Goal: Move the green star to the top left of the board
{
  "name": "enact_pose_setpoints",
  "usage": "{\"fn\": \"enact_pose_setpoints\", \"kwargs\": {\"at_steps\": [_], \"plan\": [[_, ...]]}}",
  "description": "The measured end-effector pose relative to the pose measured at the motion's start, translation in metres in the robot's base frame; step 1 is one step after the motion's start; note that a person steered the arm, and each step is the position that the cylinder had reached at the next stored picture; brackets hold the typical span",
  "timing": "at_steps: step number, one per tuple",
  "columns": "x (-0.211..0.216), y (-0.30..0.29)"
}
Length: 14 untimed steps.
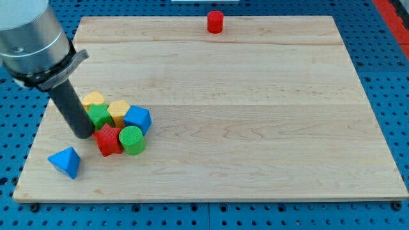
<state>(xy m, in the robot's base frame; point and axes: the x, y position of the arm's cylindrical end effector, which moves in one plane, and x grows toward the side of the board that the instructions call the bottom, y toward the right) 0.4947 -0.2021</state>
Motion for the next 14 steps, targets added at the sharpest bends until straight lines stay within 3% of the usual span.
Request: {"fn": "enact_pose_setpoints", "kwargs": {"at_steps": [2,6,8,9,10,11,12,13,14], "plan": [[-0.096,0.048],[-0.101,0.070],[-0.068,0.063],[-0.050,0.089],[-0.067,0.125],[-0.114,0.106],[-0.127,0.042],[-0.182,0.034],[-0.199,0.063]]}}
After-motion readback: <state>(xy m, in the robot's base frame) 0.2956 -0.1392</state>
